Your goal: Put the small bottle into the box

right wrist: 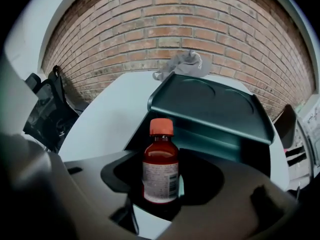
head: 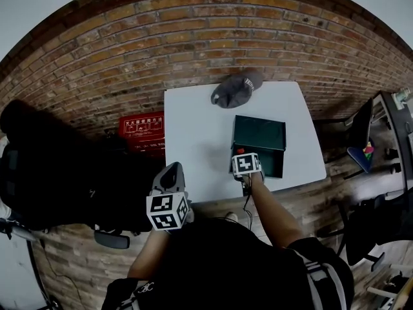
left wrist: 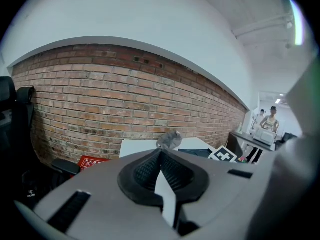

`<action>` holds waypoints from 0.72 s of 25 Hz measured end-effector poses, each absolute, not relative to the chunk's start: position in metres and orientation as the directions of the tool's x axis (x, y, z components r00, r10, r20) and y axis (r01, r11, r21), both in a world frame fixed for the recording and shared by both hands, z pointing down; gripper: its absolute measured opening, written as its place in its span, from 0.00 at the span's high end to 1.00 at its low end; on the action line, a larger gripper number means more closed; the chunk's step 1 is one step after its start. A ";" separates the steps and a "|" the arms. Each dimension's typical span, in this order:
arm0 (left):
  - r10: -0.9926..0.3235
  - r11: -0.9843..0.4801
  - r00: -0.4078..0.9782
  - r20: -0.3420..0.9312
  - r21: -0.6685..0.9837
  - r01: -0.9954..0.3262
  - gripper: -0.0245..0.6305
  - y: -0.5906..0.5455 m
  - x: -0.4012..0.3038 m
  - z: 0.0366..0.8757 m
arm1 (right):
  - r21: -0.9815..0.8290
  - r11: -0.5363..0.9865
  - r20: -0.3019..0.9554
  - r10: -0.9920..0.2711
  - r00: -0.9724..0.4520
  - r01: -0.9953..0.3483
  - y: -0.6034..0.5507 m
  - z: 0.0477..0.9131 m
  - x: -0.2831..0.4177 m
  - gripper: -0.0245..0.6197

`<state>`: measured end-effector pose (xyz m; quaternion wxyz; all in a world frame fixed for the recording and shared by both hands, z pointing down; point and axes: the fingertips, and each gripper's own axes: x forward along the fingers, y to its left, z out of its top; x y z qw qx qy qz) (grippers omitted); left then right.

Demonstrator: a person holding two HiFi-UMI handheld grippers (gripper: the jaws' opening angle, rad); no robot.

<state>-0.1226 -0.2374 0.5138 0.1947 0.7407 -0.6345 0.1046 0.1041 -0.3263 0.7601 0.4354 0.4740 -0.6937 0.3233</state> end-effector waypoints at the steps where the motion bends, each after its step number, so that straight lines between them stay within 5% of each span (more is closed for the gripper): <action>1: -0.899 -0.123 0.177 0.401 0.157 -0.980 0.95 -0.238 -0.121 0.514 | -0.038 0.345 0.913 -0.370 -0.173 -0.938 -0.328 0.763 0.103 0.60; 18: -0.893 -0.112 0.180 0.412 0.184 -0.977 0.95 -0.221 -0.134 0.522 | 0.104 0.464 0.968 -0.250 -0.017 -0.880 -0.311 0.786 0.116 0.60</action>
